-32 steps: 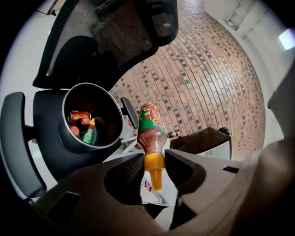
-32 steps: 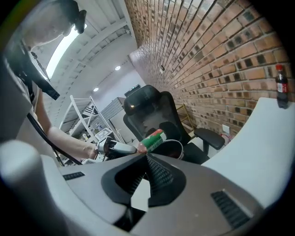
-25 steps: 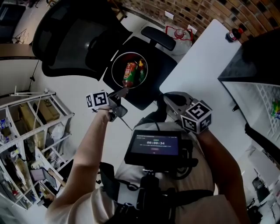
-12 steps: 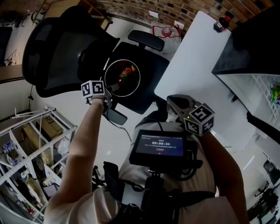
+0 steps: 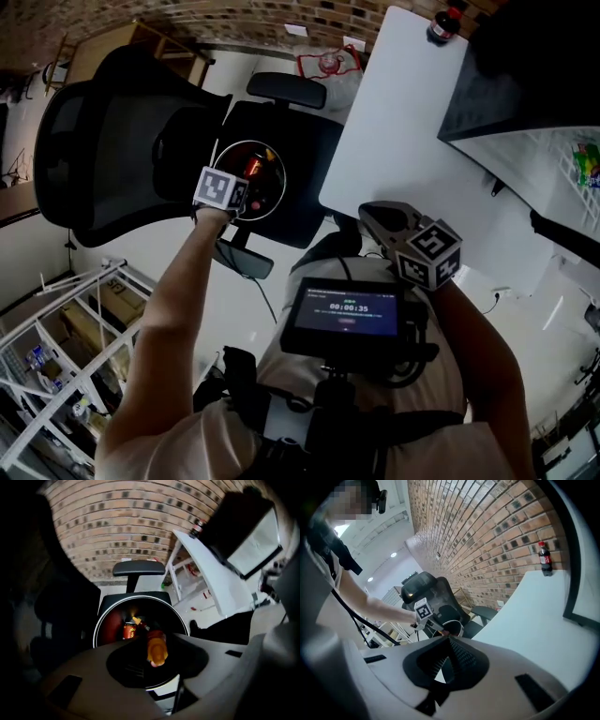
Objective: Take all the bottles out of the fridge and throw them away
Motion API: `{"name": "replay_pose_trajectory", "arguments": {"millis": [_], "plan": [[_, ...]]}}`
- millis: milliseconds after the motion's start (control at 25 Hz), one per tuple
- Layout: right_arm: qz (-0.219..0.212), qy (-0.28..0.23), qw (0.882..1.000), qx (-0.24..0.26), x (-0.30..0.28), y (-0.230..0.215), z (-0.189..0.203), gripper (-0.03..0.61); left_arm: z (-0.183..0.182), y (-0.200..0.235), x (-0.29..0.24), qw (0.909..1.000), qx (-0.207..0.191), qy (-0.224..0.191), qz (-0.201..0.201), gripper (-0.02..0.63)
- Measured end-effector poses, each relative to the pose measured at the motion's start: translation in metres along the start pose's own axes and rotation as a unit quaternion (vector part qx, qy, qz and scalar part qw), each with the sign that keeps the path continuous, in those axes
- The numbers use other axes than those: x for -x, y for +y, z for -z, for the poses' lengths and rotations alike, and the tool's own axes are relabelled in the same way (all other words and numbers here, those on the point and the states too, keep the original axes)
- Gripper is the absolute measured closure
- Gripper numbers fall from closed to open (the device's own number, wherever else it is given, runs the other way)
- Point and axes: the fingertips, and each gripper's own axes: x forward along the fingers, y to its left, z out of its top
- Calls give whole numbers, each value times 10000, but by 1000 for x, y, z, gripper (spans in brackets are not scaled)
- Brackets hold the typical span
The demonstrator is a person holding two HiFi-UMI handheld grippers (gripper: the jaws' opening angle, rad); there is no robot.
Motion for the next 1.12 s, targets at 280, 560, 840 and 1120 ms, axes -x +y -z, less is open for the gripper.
{"name": "replay_pose_trajectory", "arguments": {"millis": [280, 560, 840, 1120], "plan": [[188, 15, 9995, -236, 10, -11, 13, 577, 3, -42, -24, 9700, -2415, 257, -93, 480], [278, 66, 9985, -475, 17, -15, 34, 577, 37, -49, -68, 9127, -4006, 802, -92, 480], [517, 228, 9965, -623, 33, -24, 57, 577, 51, -45, -104, 8976, -4240, 1200, 92, 479], [615, 246, 9959, -618, 38, -24, 63, 577, 47, -45, -105, 8827, -4535, 1224, 90, 461]]}}
